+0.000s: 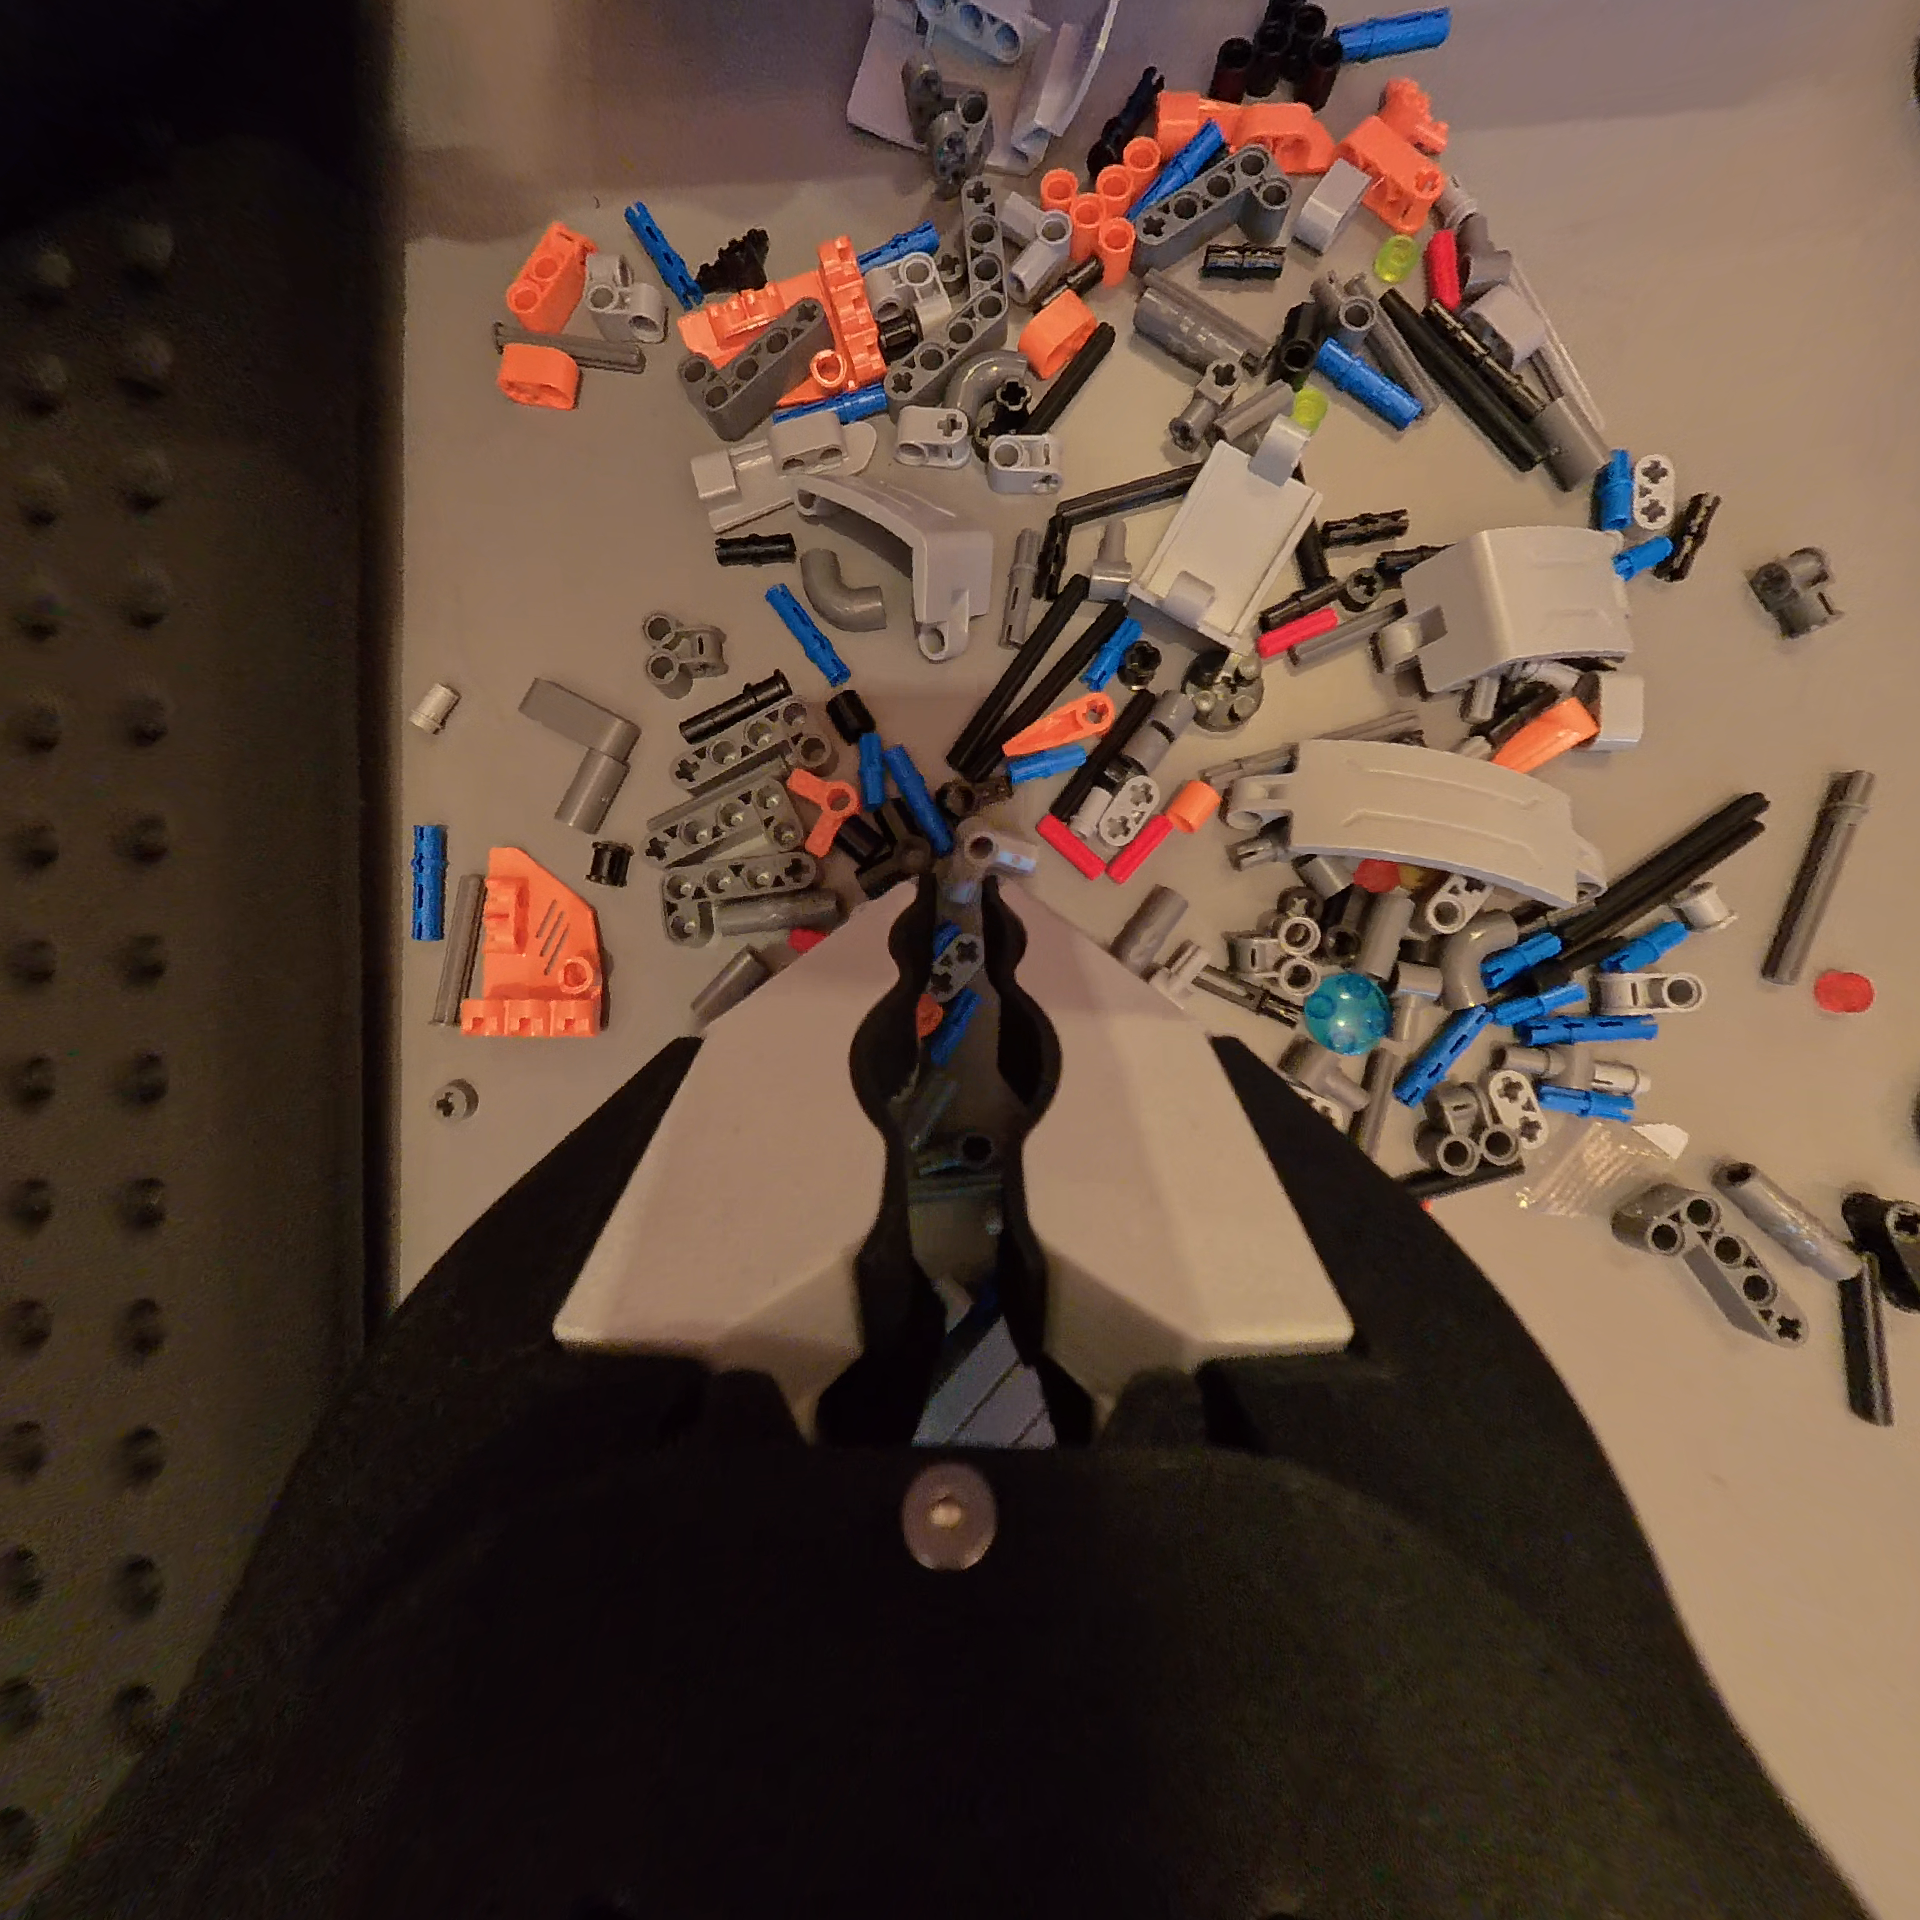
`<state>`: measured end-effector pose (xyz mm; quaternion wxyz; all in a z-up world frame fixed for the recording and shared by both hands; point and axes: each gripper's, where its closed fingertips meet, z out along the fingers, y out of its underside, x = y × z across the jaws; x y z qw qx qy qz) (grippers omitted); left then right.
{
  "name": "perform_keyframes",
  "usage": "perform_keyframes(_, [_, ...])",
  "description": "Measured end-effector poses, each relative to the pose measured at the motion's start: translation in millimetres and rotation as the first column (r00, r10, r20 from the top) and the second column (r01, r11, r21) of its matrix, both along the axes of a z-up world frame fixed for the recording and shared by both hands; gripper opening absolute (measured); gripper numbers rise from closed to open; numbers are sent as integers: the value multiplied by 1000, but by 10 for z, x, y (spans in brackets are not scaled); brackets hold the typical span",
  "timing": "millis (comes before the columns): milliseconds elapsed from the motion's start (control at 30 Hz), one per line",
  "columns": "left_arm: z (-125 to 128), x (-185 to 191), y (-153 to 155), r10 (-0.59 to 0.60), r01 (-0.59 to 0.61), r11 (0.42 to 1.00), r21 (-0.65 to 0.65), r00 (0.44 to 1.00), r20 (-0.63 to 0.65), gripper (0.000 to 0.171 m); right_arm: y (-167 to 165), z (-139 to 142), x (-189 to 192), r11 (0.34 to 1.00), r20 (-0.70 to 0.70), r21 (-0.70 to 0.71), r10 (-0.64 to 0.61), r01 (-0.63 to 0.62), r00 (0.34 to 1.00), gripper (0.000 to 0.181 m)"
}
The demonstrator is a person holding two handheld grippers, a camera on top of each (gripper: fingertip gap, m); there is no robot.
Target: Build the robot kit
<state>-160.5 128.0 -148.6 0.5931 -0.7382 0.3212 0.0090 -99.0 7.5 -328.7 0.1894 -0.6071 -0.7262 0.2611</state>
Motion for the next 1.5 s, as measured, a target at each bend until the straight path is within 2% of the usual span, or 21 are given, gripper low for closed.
perform_keyframes(167, [11,6,-6,-3,3,1000,3,1000,3,0,127,112,28,999,-45,1,-45,45,998,8])
perform_keyframes(433, [50,8,-24,-8,7,1000,13,1000,15,0,618,379,163,977,-141,1,-212,215,967,10])
perform_keyframes(667, [-87,68,39,-22,23,999,-24,1000,15,0,981,496,205,949,-190,14,-308,316,932,13])
perform_keyframes(1167, [-366,152,138,-41,39,995,-94,999,-18,0,1098,586,212,933,-232,38,-341,358,911,15])
perform_keyframes(1333, [-279,178,99,-46,45,997,-68,999,-22,0,1429,779,284,878,-257,108,-429,466,866,20])
perform_keyframes(1500, [-293,141,119,-41,41,996,-76,999,-9,0,1905,877,340,817,-217,108,-537,567,815,24])
